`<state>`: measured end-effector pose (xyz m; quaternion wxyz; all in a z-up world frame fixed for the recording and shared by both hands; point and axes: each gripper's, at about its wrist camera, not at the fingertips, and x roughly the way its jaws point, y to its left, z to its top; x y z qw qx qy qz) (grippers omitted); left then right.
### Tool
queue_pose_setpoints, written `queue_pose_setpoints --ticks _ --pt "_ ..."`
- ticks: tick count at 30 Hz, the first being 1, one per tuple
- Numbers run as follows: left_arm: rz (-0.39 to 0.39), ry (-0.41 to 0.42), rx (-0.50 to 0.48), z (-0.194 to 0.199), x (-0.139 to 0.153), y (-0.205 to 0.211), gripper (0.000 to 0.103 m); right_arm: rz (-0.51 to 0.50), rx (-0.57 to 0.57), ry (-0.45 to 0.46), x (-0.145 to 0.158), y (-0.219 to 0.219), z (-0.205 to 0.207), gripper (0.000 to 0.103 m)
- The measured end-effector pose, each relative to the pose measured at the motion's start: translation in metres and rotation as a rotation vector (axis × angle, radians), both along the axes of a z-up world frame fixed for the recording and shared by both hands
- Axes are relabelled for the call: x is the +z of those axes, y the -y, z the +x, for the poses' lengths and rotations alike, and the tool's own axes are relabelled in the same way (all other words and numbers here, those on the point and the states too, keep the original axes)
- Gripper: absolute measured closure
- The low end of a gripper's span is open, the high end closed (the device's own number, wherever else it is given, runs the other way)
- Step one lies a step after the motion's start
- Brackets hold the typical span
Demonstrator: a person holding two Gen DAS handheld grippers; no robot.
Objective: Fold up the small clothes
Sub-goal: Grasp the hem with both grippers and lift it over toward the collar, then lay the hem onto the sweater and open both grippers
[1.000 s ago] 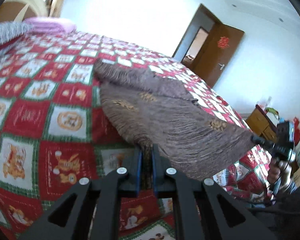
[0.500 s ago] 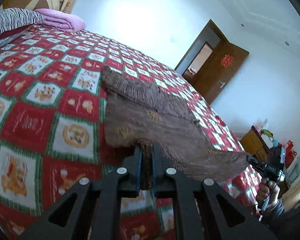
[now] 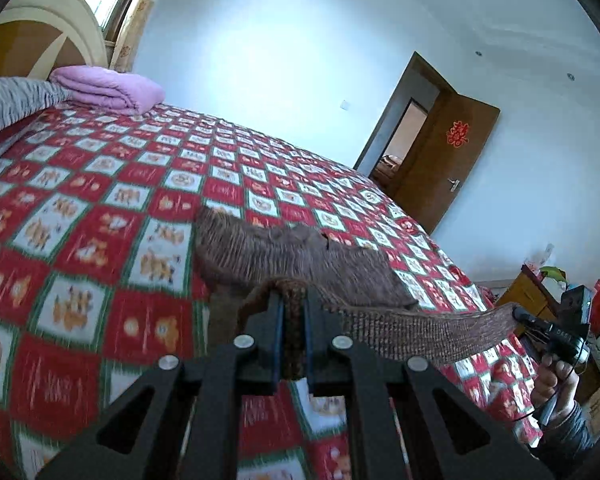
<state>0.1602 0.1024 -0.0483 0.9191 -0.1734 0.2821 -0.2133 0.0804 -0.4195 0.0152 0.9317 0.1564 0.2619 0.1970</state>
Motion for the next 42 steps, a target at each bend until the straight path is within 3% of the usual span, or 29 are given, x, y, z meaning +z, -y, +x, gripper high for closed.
queue_pose_setpoints --ticks 12,19,28,32,33,34,35,36,37,38,40,42 --pt "0.049 0.005 0.046 0.081 0.011 0.015 0.094 -0.046 -0.024 -0.005 0.02 0.006 0.083 0.095" --pt "0.098 -0.009 0.064 0.125 0.006 0.028 0.094 -0.061 -0.034 -0.061 0.007 0.01 0.146 0.095" --pt "0.16 -0.124 0.077 0.184 -0.042 0.042 0.094 -0.059 -0.036 -0.212 -0.045 0.014 0.229 0.095" --pt "0.216 -0.211 0.133 0.212 -0.071 0.048 0.089 -0.105 -0.04 -0.262 -0.068 0.011 0.268 0.094" --pt "0.22 -0.228 0.147 0.216 -0.075 0.048 0.088 -0.111 -0.058 -0.276 -0.072 0.012 0.278 0.09" --pt "0.23 -0.245 0.169 0.218 -0.077 0.047 0.088 -0.118 -0.077 -0.29 -0.075 0.014 0.285 0.08" --pt "0.232 -0.269 0.19 0.218 -0.077 0.044 0.083 -0.128 -0.099 -0.295 -0.075 0.015 0.288 0.071" --pt "0.224 -0.274 0.189 0.215 -0.077 0.042 0.079 -0.136 -0.113 -0.292 -0.074 0.015 0.288 0.05" --pt "0.22 -0.268 0.182 0.21 -0.075 0.041 0.067 -0.145 -0.117 -0.28 -0.072 0.014 0.284 0.041" --pt "0.243 -0.248 0.182 0.202 -0.072 0.04 0.051 -0.154 -0.108 -0.271 -0.07 0.011 0.28 0.041" --pt "0.333 -0.214 0.179 0.19 -0.072 0.044 0.032 -0.242 -0.077 -0.264 -0.068 -0.003 0.267 0.041" --pt "0.495 -0.157 0.142 0.173 -0.074 0.06 0.031 -0.391 -0.052 -0.27 -0.073 -0.024 0.254 0.041"
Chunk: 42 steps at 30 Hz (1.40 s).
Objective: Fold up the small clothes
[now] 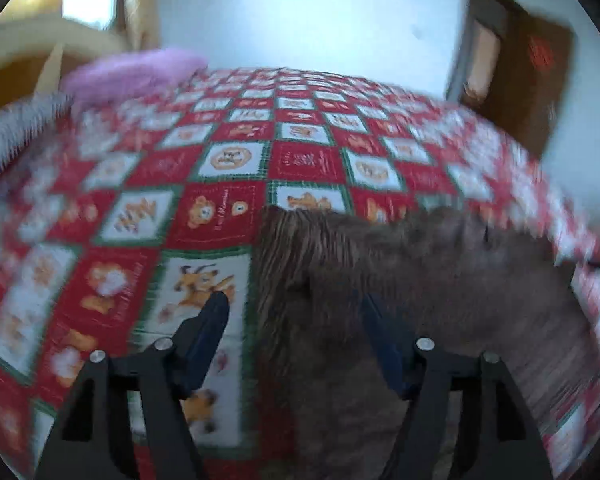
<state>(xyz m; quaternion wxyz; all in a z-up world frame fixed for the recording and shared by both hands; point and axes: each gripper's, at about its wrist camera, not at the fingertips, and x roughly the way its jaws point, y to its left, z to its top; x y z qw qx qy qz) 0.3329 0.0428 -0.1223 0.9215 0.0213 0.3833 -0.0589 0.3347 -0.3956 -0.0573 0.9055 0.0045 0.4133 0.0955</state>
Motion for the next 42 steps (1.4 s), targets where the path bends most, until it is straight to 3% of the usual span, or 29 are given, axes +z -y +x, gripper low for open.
queue_pose_setpoints --ticks 3,5,7,10,15,20,24,32,34,37,42 --pt "0.258 0.03 -0.068 -0.011 -0.014 0.025 0.015 -0.211 0.092 -0.034 -0.017 -0.033 -0.011 0.041" --pt "0.366 0.056 -0.097 -0.01 -0.021 0.036 0.01 -0.362 0.154 -0.041 -0.032 -0.056 -0.012 0.041" --pt "0.42 0.052 -0.107 0.0 -0.025 0.043 0.01 -0.43 0.17 -0.043 -0.04 -0.065 -0.007 0.041" --pt "0.457 0.055 -0.09 0.027 -0.025 0.049 0.004 -0.419 0.157 -0.075 -0.041 -0.068 0.027 0.041" --pt "0.439 0.072 0.015 0.066 0.001 0.043 0.004 -0.365 0.037 0.004 -0.005 -0.061 0.073 0.041" --pt "0.395 0.077 0.064 0.08 0.016 0.022 0.0 -0.276 -0.029 0.057 0.018 -0.05 0.078 0.041" --pt "0.401 0.026 0.08 0.078 0.003 0.013 0.0 -0.267 -0.033 0.05 0.009 -0.048 0.066 0.041" --pt "0.28 0.025 0.065 0.014 -0.004 0.008 0.0 -0.157 0.029 0.012 -0.005 -0.035 -0.013 0.041" --pt "0.305 0.003 0.053 0.012 -0.014 0.015 0.0 -0.111 0.054 -0.013 -0.011 -0.038 -0.027 0.041" --pt "0.368 -0.001 0.074 0.022 -0.027 0.023 0.0 -0.096 0.107 -0.055 -0.02 -0.056 -0.027 0.041" --pt "0.287 -0.049 0.15 0.044 -0.031 0.01 0.0 -0.097 0.115 -0.116 -0.044 -0.078 0.0 0.041"
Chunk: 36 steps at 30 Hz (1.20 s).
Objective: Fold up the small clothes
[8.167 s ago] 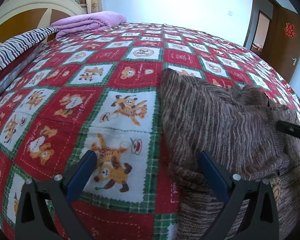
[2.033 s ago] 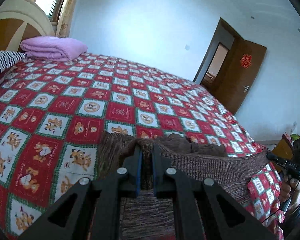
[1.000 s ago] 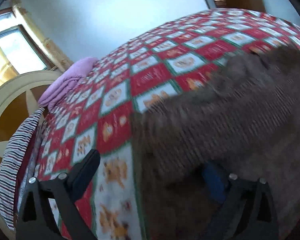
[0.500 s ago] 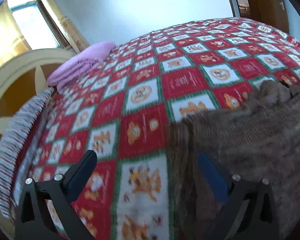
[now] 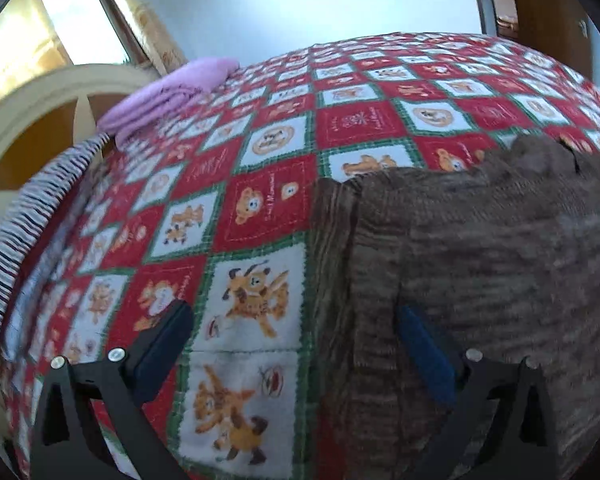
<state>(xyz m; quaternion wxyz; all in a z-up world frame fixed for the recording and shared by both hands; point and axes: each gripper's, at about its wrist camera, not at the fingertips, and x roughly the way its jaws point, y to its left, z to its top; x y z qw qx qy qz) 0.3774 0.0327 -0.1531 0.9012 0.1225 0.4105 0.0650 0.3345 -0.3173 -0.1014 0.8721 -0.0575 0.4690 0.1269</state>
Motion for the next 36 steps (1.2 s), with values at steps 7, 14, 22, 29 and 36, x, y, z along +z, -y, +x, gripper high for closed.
queue_pose_setpoints --ticks 7,14,22,29,36 --pt "-0.161 -0.014 0.03 0.007 -0.008 -0.019 0.0 -0.043 -0.144 -0.034 -0.013 -0.009 0.049 0.041" --pt "-0.293 0.003 0.108 -0.003 -0.01 -0.043 0.0 -0.004 -0.077 -0.011 0.009 -0.062 0.035 0.041" --pt "-0.282 0.048 0.113 -0.011 -0.006 -0.045 0.0 -0.005 -0.103 -0.047 -0.021 -0.106 0.098 0.037" --pt "-0.373 0.112 0.165 -0.02 -0.001 -0.065 0.0 0.025 -0.027 0.01 0.001 -0.143 0.08 0.037" --pt "-0.375 0.146 0.18 -0.024 0.002 -0.067 0.0 0.207 0.101 -0.141 -0.032 -0.2 0.107 0.04"
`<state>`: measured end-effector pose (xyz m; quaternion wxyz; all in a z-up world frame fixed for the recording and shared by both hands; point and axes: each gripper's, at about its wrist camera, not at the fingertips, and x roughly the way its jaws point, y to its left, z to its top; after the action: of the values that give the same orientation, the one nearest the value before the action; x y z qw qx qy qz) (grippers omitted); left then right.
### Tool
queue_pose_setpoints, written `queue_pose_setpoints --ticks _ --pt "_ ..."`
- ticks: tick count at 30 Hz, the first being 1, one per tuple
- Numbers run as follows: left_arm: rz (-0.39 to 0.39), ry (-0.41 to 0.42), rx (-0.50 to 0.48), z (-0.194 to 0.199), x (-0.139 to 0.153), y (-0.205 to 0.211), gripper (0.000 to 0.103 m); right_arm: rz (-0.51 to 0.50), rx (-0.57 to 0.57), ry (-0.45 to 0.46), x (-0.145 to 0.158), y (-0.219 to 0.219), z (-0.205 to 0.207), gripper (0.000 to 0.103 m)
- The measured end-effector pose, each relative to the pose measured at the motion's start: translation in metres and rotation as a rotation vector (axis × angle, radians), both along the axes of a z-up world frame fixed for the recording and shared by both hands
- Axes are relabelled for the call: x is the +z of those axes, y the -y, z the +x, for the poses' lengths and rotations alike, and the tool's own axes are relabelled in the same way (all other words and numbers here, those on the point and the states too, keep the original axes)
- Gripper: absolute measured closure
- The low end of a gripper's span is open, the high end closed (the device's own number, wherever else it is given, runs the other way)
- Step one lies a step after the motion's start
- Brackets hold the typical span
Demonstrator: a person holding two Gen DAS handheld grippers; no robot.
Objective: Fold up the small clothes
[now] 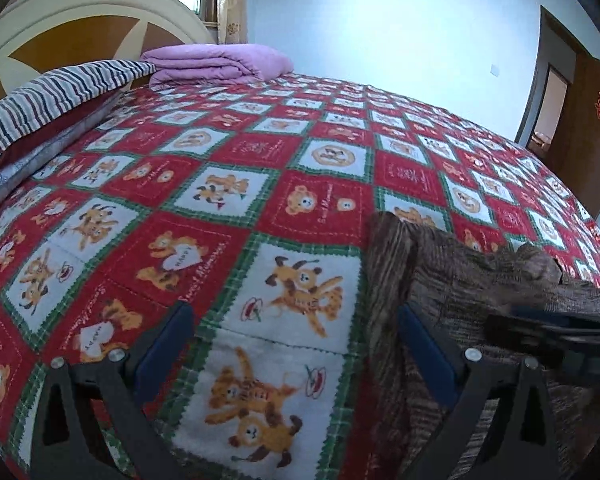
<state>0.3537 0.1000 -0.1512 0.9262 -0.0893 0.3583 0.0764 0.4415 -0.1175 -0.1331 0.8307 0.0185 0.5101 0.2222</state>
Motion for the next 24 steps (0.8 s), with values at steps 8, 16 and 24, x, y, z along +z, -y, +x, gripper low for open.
queue_pose_setpoints --ticks 8,16,24 --pt "-0.037 -0.018 0.005 0.002 -0.004 -0.006 0.0 -0.005 -0.035 0.094 0.005 -0.01 0.015 0.04" --pt "-0.075 -0.075 -0.001 0.009 -0.013 -0.008 0.0 -0.16 0.046 0.189 0.003 -0.001 -0.028 0.04" --pt "-0.043 -0.097 -0.016 0.012 -0.015 -0.002 0.0 -0.181 0.09 0.181 0.007 0.002 -0.089 0.04"
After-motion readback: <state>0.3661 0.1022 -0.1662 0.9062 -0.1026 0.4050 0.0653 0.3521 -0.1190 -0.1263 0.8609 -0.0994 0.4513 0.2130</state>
